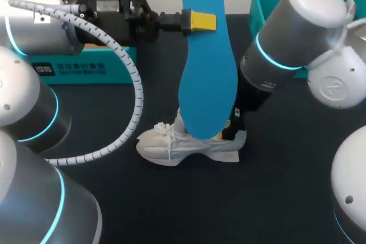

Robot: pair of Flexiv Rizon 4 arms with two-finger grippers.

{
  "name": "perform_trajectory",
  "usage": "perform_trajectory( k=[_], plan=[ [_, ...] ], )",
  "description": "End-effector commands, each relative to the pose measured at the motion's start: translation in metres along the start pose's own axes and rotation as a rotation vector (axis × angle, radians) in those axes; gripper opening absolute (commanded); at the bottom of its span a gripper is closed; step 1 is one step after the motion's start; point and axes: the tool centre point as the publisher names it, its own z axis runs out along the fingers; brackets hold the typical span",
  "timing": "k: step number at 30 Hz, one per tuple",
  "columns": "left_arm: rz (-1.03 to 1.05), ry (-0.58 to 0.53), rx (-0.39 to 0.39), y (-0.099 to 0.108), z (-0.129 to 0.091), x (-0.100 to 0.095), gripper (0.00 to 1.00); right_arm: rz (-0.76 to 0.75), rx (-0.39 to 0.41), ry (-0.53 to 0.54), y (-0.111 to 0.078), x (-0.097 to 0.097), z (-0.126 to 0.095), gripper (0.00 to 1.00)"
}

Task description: Take the shoe out of the shoebox, open the shoe tongue, remove and reinsert the insole, then place the shoe into the shoebox

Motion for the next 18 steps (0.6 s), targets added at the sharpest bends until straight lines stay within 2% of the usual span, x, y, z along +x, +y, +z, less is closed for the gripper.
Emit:
perform_trajectory(
  k=[1,4,6,18],
  plan=[
    [0.000,0.001,0.003,0.0015,0.0009,-0.0007,0.00,0.004,0.089,0.000,0.0075,-0.0014,0.0110,1.00],
    [0.000,0.001,0.003,0.0015,0.0009,-0.0007,0.00,0.012,0.093,-0.011,0.0065,0.0007,0.0147,1.00],
    [0.000,0.001,0.003,0.0015,0.0009,-0.0007,0.00,0.040,0.142,-0.006,0.0039,0.0034,0.0164,1.00],
    [0.000,0.001,0.003,0.0015,0.0009,-0.0007,0.00,0.043,0.135,-0.027,0.0063,0.0019,0.0162,1.00]
  ],
)
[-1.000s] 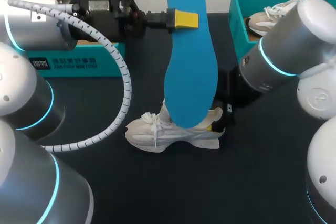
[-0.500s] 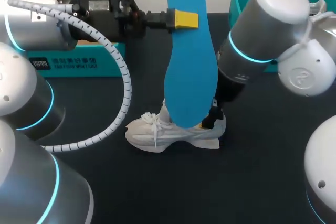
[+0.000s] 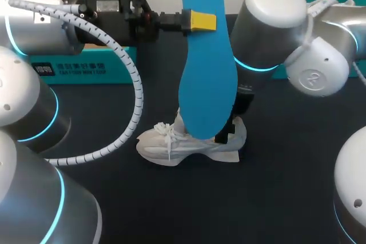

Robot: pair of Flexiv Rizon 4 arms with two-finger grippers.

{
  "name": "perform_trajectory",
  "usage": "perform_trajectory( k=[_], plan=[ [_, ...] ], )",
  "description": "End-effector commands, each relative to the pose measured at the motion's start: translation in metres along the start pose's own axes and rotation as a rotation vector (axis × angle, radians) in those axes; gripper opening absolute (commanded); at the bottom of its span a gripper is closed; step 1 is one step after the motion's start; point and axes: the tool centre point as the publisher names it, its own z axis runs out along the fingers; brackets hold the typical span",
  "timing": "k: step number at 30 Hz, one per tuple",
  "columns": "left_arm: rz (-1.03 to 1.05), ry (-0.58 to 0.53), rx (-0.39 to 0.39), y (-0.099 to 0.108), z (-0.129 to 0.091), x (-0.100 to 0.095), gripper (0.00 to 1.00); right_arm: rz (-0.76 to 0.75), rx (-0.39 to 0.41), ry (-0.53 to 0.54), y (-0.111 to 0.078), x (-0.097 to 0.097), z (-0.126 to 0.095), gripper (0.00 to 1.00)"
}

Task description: Take the shoe out of the shoebox, open the shoe tongue, remove and reinsert the insole, then place the shoe into the shoebox

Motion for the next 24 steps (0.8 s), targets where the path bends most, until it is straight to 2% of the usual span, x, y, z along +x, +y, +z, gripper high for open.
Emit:
perform_trajectory(
  k=[1,8,16,18,19,20,21,22,24],
  plan=[
    [0.000,0.001,0.003,0.001,0.001,-0.001,0.00,0.004,0.002,-0.020,0.007,-0.003,0.000,1.00],
    [0.000,0.001,0.003,0.001,0.001,-0.001,0.00,-0.050,0.024,0.008,0.025,-0.028,0.015,1.00],
    [0.000,0.001,0.003,0.001,0.001,-0.001,0.00,-0.080,0.008,0.025,0.031,-0.039,0.044,1.00],
    [0.000,0.001,0.003,0.001,0.001,-0.001,0.00,-0.083,0.007,0.027,0.033,-0.040,0.049,0.91],
    [0.000,0.001,0.003,0.001,0.001,-0.001,0.00,-0.085,0.006,0.028,0.033,-0.040,0.052,0.78],
    [0.000,0.001,0.003,0.001,0.001,-0.001,0.00,-0.086,0.005,0.029,0.033,-0.040,0.055,0.71],
    [0.000,0.001,0.003,0.001,0.001,-0.001,0.00,-0.088,0.003,0.031,0.033,-0.040,0.058,0.54],
    [0.000,0.001,0.003,0.001,0.001,-0.001,0.00,-0.089,0.002,0.032,0.033,-0.040,0.060,0.49],
    [0.000,0.001,0.003,0.001,0.001,-0.001,0.00,-0.091,-0.001,0.040,0.032,-0.039,0.065,0.45]
  ],
)
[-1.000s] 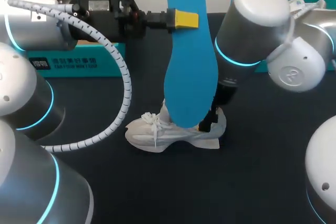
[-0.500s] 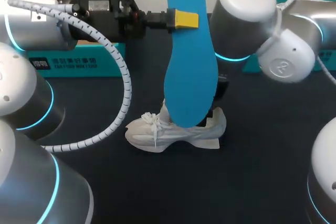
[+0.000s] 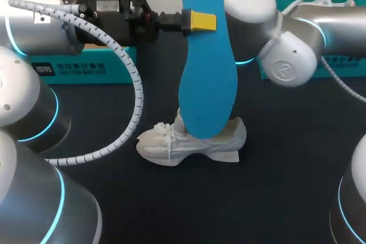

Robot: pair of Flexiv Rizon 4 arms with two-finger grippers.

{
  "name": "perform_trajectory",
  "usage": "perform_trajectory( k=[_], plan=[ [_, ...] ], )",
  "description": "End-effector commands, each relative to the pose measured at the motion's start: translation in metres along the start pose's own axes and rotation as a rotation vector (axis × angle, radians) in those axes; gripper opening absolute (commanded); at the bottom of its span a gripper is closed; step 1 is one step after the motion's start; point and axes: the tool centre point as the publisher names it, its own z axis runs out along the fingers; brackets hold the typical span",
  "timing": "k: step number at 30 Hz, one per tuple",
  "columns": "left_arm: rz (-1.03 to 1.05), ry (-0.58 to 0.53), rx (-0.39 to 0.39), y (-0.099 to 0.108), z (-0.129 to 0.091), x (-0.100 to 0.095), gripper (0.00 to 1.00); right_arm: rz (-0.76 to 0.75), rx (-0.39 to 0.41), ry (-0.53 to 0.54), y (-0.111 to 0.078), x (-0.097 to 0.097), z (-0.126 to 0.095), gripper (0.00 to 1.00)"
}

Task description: Take the shoe out of the shoebox, open the shoe tongue, remove and reinsert the insole, then place the shoe into the shoebox

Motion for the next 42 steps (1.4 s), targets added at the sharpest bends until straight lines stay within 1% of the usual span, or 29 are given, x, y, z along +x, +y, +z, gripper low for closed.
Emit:
perform_trajectory(
  k=[1,6,7,8,9,10,13,15,20,23,26,27,29,30,32,34,36,38,39,40,42],
  plan=[
    [0.000,0.001,0.003,0.001,0.001,-0.001,0.00,0.000,-0.004,0.019,0.002,-0.001,0.021,0.41],
    [0.000,0.001,0.003,0.001,0.001,-0.001,0.00,-0.004,-0.006,0.049,0.000,0.001,0.030,0.40],
    [0.000,0.001,0.003,0.001,0.001,-0.001,0.00,-0.005,-0.005,0.054,-0.001,0.001,0.032,0.38],
    [0.000,0.001,0.003,0.001,0.001,-0.001,0.00,-0.004,-0.003,0.059,-0.001,0.001,0.034,0.33],
    [0.000,0.001,0.003,0.001,0.001,-0.001,0.00,0.001,0.000,0.070,-0.003,0.002,0.036,0.18],
    [0.000,0.001,0.003,0.001,0.001,-0.001,0.00,0.003,-0.002,0.070,-0.004,0.002,0.037,0.00],
    [0.000,0.001,0.003,0.001,0.001,-0.001,0.00,0.018,0.003,0.081,-0.007,0.004,0.040,0.00],
    [0.000,0.001,0.003,0.001,0.001,-0.001,0.00,0.032,0.021,0.093,-0.008,0.006,0.039,0.00],
    [0.000,0.001,0.003,0.001,0.001,-0.001,0.00,0.081,0.028,0.094,-0.012,0.012,0.036,0.00],
    [0.000,0.001,0.003,0.001,0.001,-0.001,0.00,0.133,0.048,0.110,-0.013,0.015,0.030,0.00],
    [0.000,0.001,0.003,0.001,0.001,-0.001,0.00,0.261,0.078,0.173,-0.017,0.020,0.020,0.00],
    [0.000,0.001,0.003,0.001,0.001,-0.001,0.00,0.327,0.092,0.205,-0.019,0.023,0.016,0.00],
    [0.000,0.001,0.003,0.001,0.001,-0.001,0.00,0.436,0.093,0.223,-0.023,0.029,0.006,0.00],
    [0.000,0.001,0.003,0.001,0.001,-0.001,0.00,0.483,0.086,0.213,-0.024,0.032,0.000,0.00],
    [0.000,0.001,0.003,0.001,0.001,-0.001,0.00,0.600,0.110,0.203,-0.026,0.039,-0.008,0.00],
    [0.000,0.001,0.003,0.001,0.001,-0.001,0.00,0.710,0.102,0.164,-0.028,0.046,-0.015,0.00],
    [0.000,0.001,0.003,0.001,0.001,-0.001,0.00,0.808,0.121,0.118,-0.030,0.051,-0.018,0.00],
    [0.000,0.001,0.003,0.001,0.001,-0.001,0.00,0.905,0.096,0.079,-0.030,0.055,-0.021,0.00],
    [0.000,0.001,0.003,0.001,0.001,-0.001,0.00,0.928,0.076,0.055,-0.030,0.057,-0.022,0.00],
    [0.000,0.001,0.003,0.001,0.001,-0.001,0.00,0.950,0.092,0.047,-0.029,0.057,-0.025,0.00],
    [0.000,0.001,0.003,0.001,0.001,-0.001,0.00,0.950,0.092,0.047,-0.029,0.057,-0.025,0.00]
  ],
)
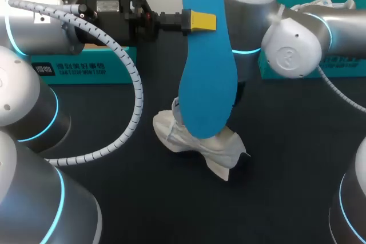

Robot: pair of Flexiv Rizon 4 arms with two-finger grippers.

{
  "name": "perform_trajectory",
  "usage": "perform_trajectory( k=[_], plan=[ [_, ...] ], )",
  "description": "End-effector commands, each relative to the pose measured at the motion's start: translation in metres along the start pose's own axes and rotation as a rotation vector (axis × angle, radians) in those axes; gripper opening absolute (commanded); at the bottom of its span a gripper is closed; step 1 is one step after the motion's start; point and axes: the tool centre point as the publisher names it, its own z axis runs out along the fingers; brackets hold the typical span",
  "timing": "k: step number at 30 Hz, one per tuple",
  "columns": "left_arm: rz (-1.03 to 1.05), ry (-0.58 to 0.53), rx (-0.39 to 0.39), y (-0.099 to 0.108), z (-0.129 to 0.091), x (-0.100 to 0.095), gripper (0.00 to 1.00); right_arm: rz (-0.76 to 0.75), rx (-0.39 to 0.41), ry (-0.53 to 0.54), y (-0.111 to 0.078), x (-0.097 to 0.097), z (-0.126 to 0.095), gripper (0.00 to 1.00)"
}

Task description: Take the shoe out of the shoebox, open the shoe tongue, remove and reinsert the insole, then place the shoe into the shoebox

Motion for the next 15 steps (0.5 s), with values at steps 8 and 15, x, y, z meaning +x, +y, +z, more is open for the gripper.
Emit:
perform_trajectory(
  k=[8,15],
  plan=[
    [0.000,0.001,0.003,0.0015,0.0009,-0.0007,0.00,0.297,-0.079,-0.086,-0.0112,0.0050,-0.0078,0.00],
    [0.000,0.001,0.003,0.0015,0.0009,-0.0007,0.00,0.520,-0.241,-0.109,-0.0142,0.0028,-0.0078,0.00]
  ],
)
